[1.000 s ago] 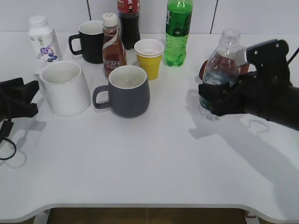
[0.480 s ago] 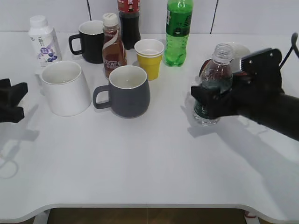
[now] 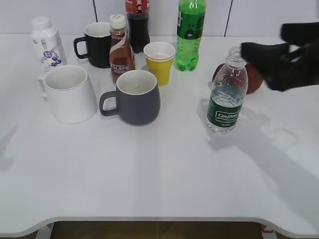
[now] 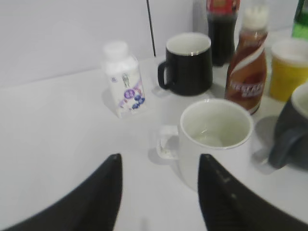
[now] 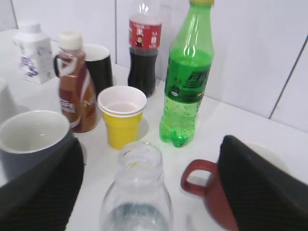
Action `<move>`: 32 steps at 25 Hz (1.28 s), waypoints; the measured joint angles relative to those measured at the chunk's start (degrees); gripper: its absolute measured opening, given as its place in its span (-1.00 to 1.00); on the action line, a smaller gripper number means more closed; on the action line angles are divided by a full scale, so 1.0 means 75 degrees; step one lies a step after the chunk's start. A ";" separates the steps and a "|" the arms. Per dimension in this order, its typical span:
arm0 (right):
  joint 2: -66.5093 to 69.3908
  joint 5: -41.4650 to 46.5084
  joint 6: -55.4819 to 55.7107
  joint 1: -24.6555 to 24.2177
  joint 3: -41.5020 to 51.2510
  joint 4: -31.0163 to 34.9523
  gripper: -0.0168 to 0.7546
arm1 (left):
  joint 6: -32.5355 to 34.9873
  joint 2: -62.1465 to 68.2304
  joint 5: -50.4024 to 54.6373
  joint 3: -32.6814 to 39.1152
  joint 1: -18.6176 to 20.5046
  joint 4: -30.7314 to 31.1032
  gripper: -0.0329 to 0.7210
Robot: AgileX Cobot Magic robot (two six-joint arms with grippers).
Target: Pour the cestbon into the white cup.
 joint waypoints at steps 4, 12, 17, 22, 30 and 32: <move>-0.2152 0.2564 0.1907 0.0221 0.0000 -0.1939 0.76 | -0.0030 -0.1769 0.2730 -0.0833 -0.0392 -0.0606 0.52; -0.6375 0.8432 0.0661 0.1734 -0.0069 0.0443 0.75 | -0.0038 -0.3787 0.6827 -0.1469 -0.0422 -0.1050 0.64; -0.7397 1.2256 -0.0684 0.1824 -0.0176 0.2160 0.70 | 0.0005 -0.4719 0.8424 -0.1469 -0.0422 -0.1047 0.64; -0.8119 1.3133 -0.0883 0.1824 -0.0237 0.2311 0.65 | 0.0114 -0.5699 0.8679 -0.1207 -0.0422 -0.0836 0.64; -0.8431 1.2041 -0.1040 0.1824 0.0074 0.2215 0.56 | 0.0199 -0.5733 0.7670 -0.0822 -0.0427 -0.0844 0.64; -0.8431 1.2019 -0.1055 0.1824 0.0074 0.2215 0.56 | 0.0207 -0.5733 0.7645 -0.0822 -0.0427 -0.0844 0.64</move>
